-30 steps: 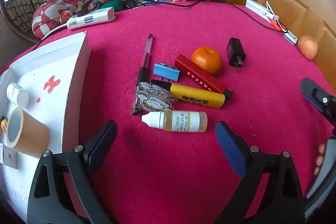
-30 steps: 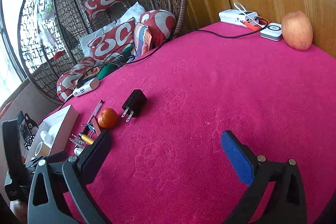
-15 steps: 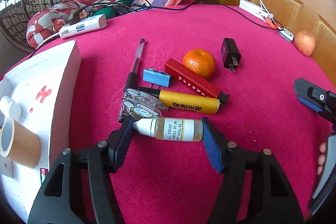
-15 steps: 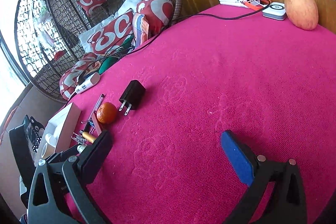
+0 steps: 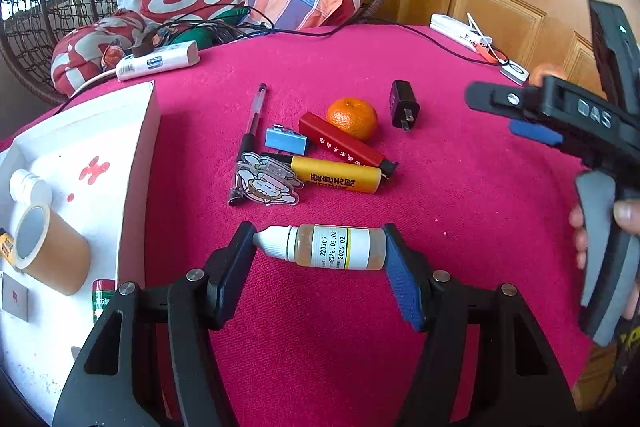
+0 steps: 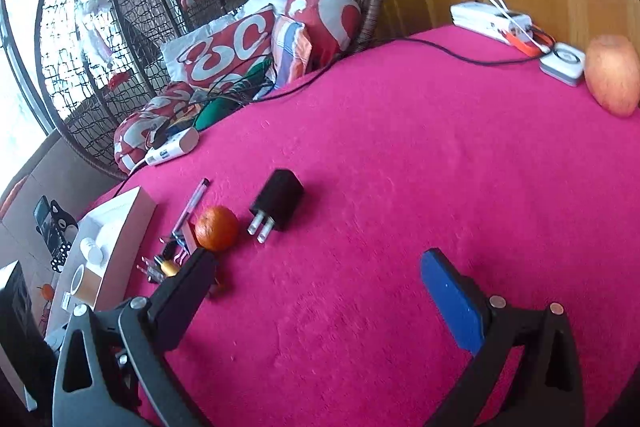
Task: Organize rigid objects
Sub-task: 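Grasp the small yellow-labelled dropper bottle with the left tool while the right tool grasps the black plug, then carry the dropper bottle and black plug into the white tray and open both tools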
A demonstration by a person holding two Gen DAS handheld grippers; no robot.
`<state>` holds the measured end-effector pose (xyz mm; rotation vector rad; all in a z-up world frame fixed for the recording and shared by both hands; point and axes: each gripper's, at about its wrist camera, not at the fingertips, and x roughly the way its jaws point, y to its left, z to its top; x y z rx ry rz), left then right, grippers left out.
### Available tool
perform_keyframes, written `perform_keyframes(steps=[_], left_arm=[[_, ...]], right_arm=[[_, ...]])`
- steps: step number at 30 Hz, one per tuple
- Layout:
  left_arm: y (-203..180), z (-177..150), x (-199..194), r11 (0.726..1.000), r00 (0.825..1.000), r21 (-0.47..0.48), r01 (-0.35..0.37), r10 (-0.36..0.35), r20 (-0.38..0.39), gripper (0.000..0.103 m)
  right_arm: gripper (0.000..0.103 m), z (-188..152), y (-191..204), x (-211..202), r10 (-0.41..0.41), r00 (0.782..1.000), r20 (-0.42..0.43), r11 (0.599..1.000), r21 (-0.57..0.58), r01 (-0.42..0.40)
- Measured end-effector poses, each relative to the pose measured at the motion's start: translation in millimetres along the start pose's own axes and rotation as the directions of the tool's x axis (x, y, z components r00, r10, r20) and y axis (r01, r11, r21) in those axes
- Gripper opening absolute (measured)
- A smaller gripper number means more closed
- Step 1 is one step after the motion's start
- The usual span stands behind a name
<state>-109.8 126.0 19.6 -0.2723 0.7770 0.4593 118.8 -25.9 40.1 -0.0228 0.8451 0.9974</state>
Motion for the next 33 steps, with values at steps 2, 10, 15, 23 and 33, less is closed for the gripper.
perform_keyframes(steps=[2, 10, 15, 23, 33], left_arm=[[0, 1, -7, 1.0, 1.0, -0.003, 0.004, -0.004, 0.012, 0.064], [12, 1, -22, 1.0, 0.999, -0.027, 0.003, -0.002, 0.041, 0.064], [14, 1, -28, 0.999, 0.998, -0.038, 0.007, -0.005, 0.062, 0.064], [6, 5, -57, 1.0, 0.989, -0.023, 0.007, -0.003, 0.15, 0.064], [20, 11, -97, 0.998, 0.968, -0.064, -0.006, 0.022, 0.251, 0.064]], right_arm=[[0.103, 14, 14, 11, -0.006, 1.0, -0.006, 1.0, -0.03, 0.006], [0.051, 28, 42, 76, -0.085, 0.989, -0.117, 0.994, -0.081, 0.075], [0.024, 12, 45, 78, -0.041, 0.992, -0.117, 0.989, -0.144, 0.023], [0.02, 13, 25, 17, 0.196, 0.98, 0.027, 0.98, 0.02, -0.196], [0.02, 16, 72, -55, 0.364, 0.921, 0.135, 0.931, -0.057, -0.36]])
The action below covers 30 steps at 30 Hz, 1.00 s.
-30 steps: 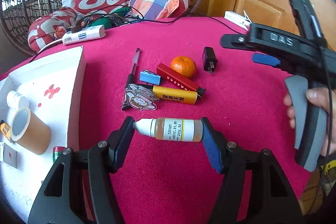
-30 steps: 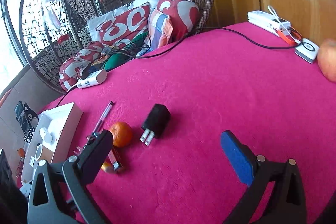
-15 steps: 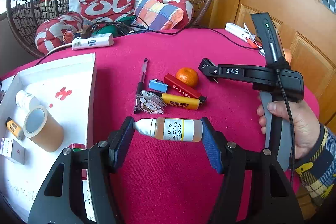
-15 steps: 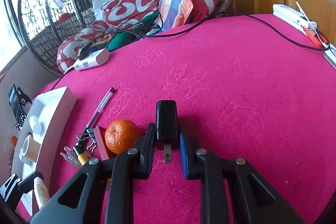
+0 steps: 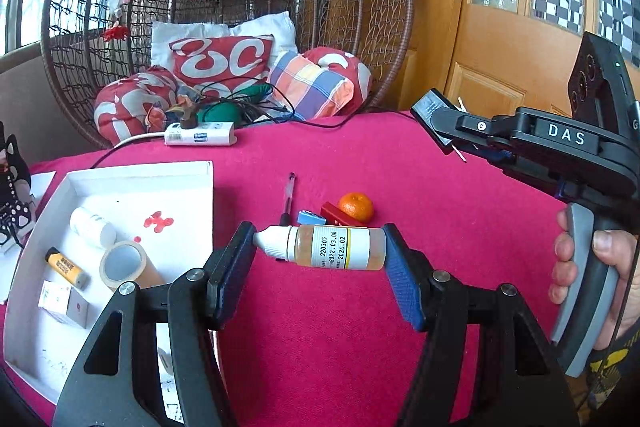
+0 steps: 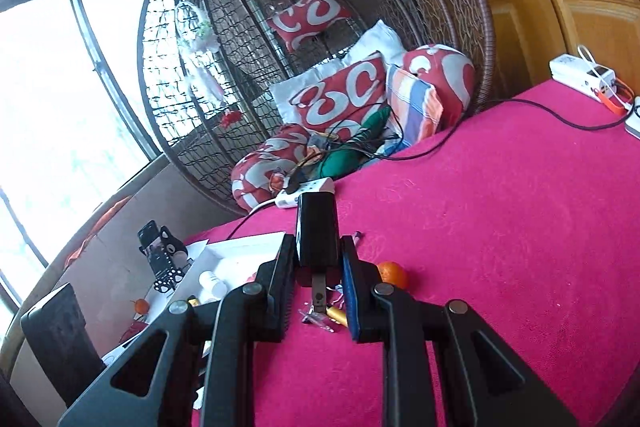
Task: Organize rigid objects
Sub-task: 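Carry the dropper bottle and black plug into the white tray and open both tools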
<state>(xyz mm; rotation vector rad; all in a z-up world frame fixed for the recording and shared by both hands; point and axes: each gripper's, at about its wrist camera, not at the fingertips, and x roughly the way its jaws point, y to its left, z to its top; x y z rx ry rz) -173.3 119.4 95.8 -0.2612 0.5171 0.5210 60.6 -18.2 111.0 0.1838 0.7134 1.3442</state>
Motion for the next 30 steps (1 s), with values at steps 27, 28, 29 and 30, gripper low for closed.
perform_keyframes(steps=[27, 28, 29, 30], left_arm=[[78, -2, -39, 0.983, 0.993, -0.173, -0.069, 0.084, 0.082, 0.064], [80, -2, -40, 0.981, 0.993, -0.179, -0.07, 0.086, 0.084, 0.064], [83, -3, -41, 0.98, 0.992, -0.184, -0.072, 0.089, 0.086, 0.064], [86, -3, -43, 0.979, 0.992, -0.19, -0.073, 0.091, 0.088, 0.064]], right_arm=[[0.02, -21, 59, 27, 0.119, 0.986, -0.116, 0.991, -0.053, -0.126], [0.02, -22, 61, 29, 0.12, 0.986, -0.119, 0.99, -0.056, -0.127], [0.02, -23, 64, 30, 0.122, 0.985, -0.124, 0.99, -0.059, -0.13], [0.02, -24, 66, 32, 0.123, 0.984, -0.129, 0.989, -0.061, -0.132]])
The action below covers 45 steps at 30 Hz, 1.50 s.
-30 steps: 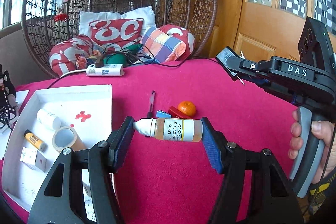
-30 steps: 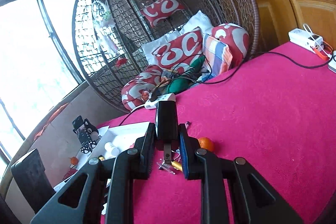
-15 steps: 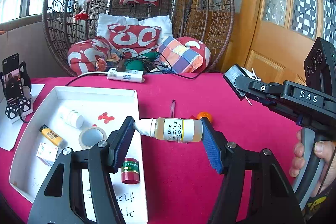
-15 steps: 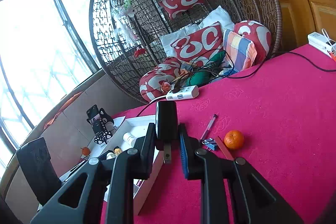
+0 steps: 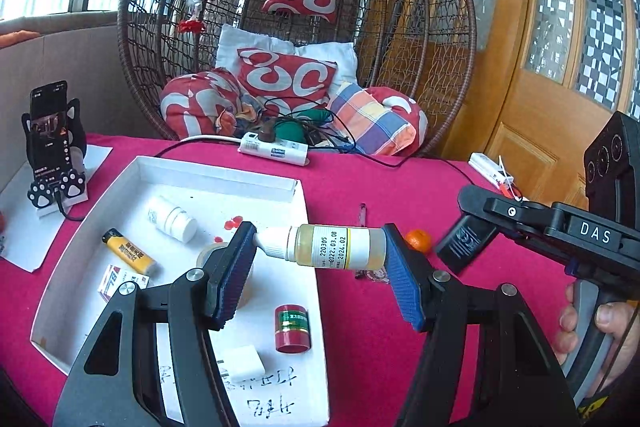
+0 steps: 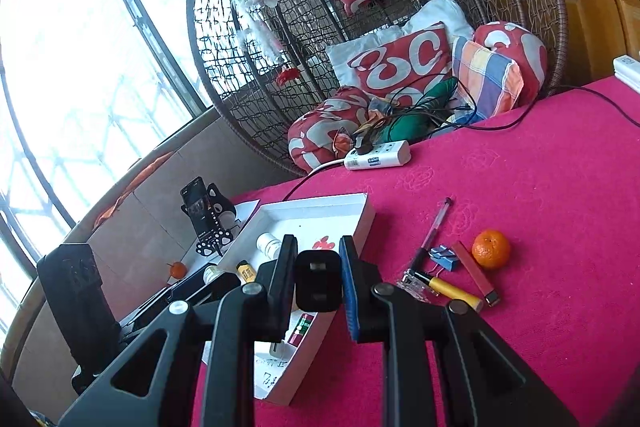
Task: Organize rigid objects
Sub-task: 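Carry the dropper bottle and black plug into the white tray and open both tools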
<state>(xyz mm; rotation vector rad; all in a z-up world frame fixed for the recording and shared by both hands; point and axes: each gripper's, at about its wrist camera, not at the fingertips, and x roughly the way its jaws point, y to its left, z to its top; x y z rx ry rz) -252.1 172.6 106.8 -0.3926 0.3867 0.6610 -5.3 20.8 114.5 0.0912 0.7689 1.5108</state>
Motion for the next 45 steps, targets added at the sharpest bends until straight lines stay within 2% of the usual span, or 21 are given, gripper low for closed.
perform_keyframes(steps=[13, 24, 29, 37, 39, 40, 41, 42, 43, 44, 45], left_arm=[[55, 0, -8, 0.992, 0.997, -0.111, -0.067, 0.069, 0.016, 0.064], [117, -15, 6, 0.954, 0.981, -0.23, -0.192, 0.182, -0.064, 0.064], [129, -20, 10, 0.942, 0.975, -0.253, -0.223, 0.208, -0.084, 0.064], [135, -23, 17, 0.931, 0.964, -0.256, -0.26, 0.235, -0.123, 0.064], [135, -23, 19, 0.927, 0.959, -0.252, -0.278, 0.252, -0.131, 0.068], [135, -23, 18, 0.924, 0.957, -0.253, -0.286, 0.261, -0.128, 0.078], [135, -23, 17, 0.922, 0.956, -0.255, -0.29, 0.267, -0.122, 0.086], [135, -22, 16, 0.92, 0.956, -0.259, -0.293, 0.272, -0.113, 0.087], [135, -22, 14, 0.919, 0.955, -0.261, -0.296, 0.278, -0.103, 0.088], [135, -21, 12, 0.915, 0.952, -0.261, -0.306, 0.292, -0.094, 0.093], [134, -20, 10, 0.912, 0.948, -0.259, -0.317, 0.305, -0.087, 0.099]], right_arm=[[0.02, -12, 36, 34, 0.024, 0.996, -0.081, 0.995, -0.091, -0.032], [0.02, -39, 58, 84, 0.037, 0.975, -0.217, 0.989, -0.133, -0.067], [0.02, -51, 70, 111, 0.036, 0.958, -0.285, 0.984, -0.155, -0.083], [0.021, -64, 79, 133, 0.022, 0.942, -0.334, 0.98, -0.18, -0.087], [0.022, -67, 82, 132, 0.005, 0.942, -0.335, 0.975, -0.207, -0.079], [0.03, -67, 84, 131, -0.003, 0.943, -0.332, 0.972, -0.223, -0.075], [0.049, -68, 86, 128, -0.016, 0.946, -0.323, 0.968, -0.24, -0.066], [0.063, -69, 88, 125, -0.031, 0.951, -0.306, 0.964, -0.26, -0.053], [0.09, -69, 90, 121, -0.042, 0.958, -0.284, 0.959, -0.279, -0.041], [0.099, -69, 91, 117, -0.049, 0.965, -0.257, 0.955, -0.296, -0.03], [0.102, -69, 92, 112, -0.061, 0.972, -0.228, 0.95, -0.312, -0.014]])
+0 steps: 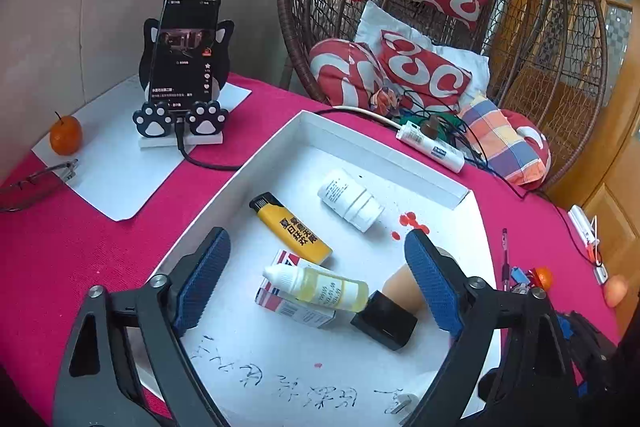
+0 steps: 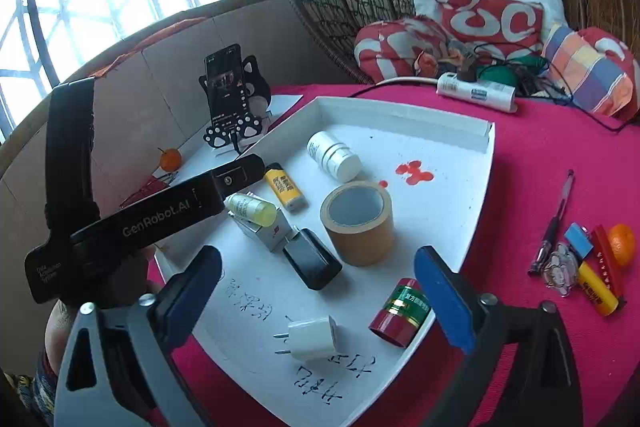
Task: Organize rigid objects
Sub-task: 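Carry the dropper bottle and black plug into the white tray and open both tools, then move both open tools back toward the remaining items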
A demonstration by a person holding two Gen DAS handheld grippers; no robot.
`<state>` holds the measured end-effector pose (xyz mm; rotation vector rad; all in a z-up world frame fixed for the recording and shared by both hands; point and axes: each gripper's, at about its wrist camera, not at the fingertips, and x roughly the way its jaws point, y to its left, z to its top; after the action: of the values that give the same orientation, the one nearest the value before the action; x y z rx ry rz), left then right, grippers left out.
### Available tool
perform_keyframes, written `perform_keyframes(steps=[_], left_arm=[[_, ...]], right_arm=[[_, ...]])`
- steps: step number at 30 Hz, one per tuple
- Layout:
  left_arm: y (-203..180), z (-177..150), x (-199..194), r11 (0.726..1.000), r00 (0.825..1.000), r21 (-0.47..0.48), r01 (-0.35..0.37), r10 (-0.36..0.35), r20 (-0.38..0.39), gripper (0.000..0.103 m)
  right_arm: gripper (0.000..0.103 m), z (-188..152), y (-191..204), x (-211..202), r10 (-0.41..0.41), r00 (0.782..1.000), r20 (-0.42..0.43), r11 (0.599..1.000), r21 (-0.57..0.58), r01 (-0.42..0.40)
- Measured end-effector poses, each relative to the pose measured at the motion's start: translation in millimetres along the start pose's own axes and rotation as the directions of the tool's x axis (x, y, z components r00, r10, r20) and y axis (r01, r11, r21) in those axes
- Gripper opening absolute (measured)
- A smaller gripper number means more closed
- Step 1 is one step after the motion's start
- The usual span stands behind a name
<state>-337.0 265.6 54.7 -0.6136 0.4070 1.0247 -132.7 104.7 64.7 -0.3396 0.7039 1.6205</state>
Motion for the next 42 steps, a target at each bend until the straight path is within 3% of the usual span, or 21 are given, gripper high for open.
perform_keyframes(steps=[1, 6, 42], left_arm=[[0, 1, -2, 1.0, 1.0, 0.002, -0.008, 0.008, 0.01, 0.103], [-1, 1, -5, 1.0, 1.0, 0.003, -0.019, 0.019, 0.022, 0.103], [-43, -5, -13, 0.995, 1.0, 0.104, -0.002, 0.002, 0.007, 0.103]], right_arm=[[0.103, -1, 1, -6, -0.025, 0.999, 0.027, 1.0, -0.014, 0.026], [0.103, -4, 5, -21, -0.122, 0.988, 0.093, 0.989, -0.071, 0.129], [0.103, -12, -19, -41, -0.128, 0.987, 0.098, 0.992, 0.019, 0.127]])
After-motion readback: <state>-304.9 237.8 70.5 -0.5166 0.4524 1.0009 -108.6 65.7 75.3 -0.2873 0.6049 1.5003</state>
